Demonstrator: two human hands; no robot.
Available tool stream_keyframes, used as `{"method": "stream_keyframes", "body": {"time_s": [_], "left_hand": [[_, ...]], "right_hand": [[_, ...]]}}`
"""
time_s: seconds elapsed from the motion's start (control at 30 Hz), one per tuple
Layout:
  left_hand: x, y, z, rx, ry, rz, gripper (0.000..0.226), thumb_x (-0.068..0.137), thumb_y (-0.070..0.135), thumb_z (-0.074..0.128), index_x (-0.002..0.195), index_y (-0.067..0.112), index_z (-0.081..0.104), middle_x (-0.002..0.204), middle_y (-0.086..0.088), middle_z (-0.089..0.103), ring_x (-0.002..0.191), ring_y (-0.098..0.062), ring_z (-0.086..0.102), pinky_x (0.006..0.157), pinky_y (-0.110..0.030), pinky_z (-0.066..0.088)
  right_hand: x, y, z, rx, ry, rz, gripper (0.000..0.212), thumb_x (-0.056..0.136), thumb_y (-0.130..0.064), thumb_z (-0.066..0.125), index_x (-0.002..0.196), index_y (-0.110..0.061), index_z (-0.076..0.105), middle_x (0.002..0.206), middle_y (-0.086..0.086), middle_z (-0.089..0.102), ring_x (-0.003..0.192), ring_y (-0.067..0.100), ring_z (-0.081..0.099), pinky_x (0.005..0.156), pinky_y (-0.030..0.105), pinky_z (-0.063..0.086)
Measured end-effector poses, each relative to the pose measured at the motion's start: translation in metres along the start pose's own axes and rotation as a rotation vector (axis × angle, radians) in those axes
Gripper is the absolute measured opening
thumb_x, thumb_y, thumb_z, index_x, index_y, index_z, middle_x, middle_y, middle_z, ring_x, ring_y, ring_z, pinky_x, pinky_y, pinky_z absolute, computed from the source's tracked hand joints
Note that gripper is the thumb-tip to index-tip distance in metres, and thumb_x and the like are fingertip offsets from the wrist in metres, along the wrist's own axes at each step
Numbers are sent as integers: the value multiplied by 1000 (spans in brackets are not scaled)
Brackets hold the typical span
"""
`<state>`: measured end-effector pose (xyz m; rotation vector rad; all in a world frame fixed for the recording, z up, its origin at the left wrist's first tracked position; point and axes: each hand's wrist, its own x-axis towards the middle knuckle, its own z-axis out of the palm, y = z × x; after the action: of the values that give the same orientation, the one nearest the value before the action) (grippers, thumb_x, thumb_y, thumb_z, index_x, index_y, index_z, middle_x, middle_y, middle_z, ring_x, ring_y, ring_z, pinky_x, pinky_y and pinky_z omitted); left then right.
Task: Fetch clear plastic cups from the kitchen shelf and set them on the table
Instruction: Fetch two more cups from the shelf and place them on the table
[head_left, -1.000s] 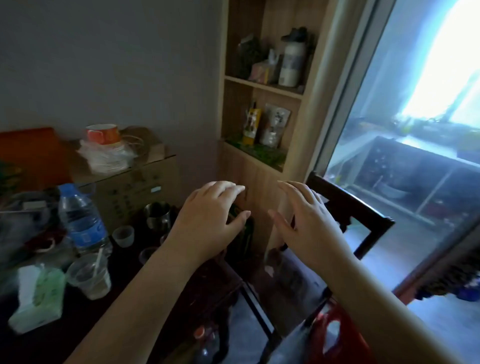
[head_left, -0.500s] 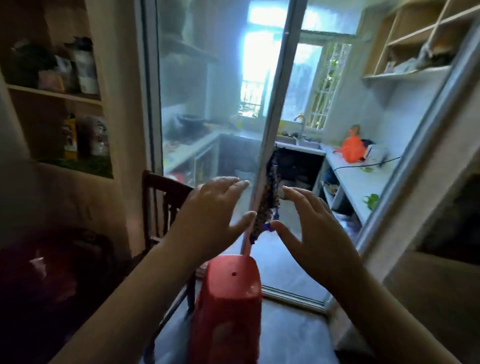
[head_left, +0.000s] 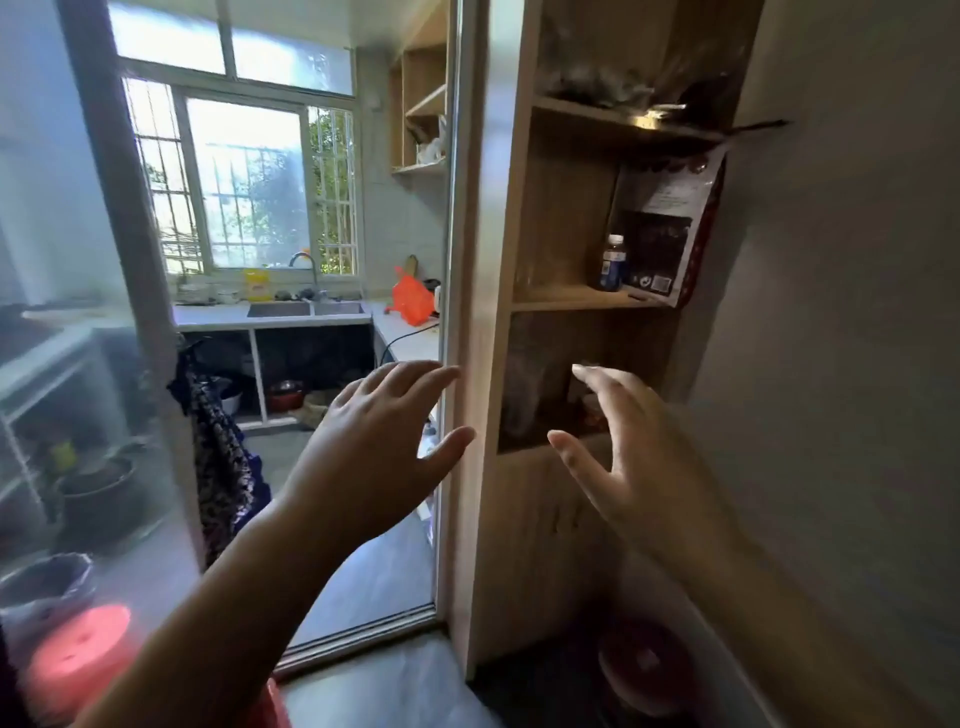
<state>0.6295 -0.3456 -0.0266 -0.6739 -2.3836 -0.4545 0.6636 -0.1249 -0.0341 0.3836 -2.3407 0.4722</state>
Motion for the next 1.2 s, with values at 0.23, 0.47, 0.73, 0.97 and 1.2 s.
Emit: {"method": "stream_keyframes", "body": {"time_s": [0.23, 0.47, 0.73, 0.97, 1.2], "left_hand": [[75, 20, 85, -127, -49, 101, 60, 83, 59, 39, 134, 28, 40, 138, 6, 48, 128, -16, 39, 104, -39, 32], [176, -22, 148, -144, 3, 109, 58, 84, 59, 42, 134, 29, 39, 138, 6, 47, 128, -15, 38, 102, -36, 31], [272, -49, 228, -194, -26, 120, 58, 84, 54, 46, 135, 27, 39, 138, 7, 46, 129, -12, 37, 103, -34, 32], [339, -56, 276, -158, 5, 130, 56, 84, 54, 46, 133, 28, 40, 135, 8, 48, 126, -12, 39, 102, -32, 33], [406, -60, 326, -84, 43, 72, 57, 84, 55, 46, 133, 26, 40, 134, 7, 48, 126, -11, 39, 99, -28, 32]], "right_hand": [[14, 84, 9, -74, 16, 90, 58, 87, -46, 49, 137, -22, 34, 140, -6, 41, 126, 3, 33, 99, 18, 24], [107, 158, 49, -100, 21, 81, 58, 87, -42, 51, 138, -20, 34, 141, -5, 40, 127, 2, 31, 99, 16, 22], [169, 239, 121, -7, 35, 137, 57, 85, -50, 47, 136, -26, 38, 137, -12, 41, 125, -5, 31, 94, 6, 21], [228, 317, 144, 27, 64, 153, 56, 83, -52, 46, 133, -27, 40, 129, -15, 44, 118, -4, 36, 85, 6, 27], [302, 399, 179, 47, 16, 28, 55, 82, -46, 54, 132, -28, 39, 135, -8, 45, 123, 2, 35, 97, 17, 27]]}}
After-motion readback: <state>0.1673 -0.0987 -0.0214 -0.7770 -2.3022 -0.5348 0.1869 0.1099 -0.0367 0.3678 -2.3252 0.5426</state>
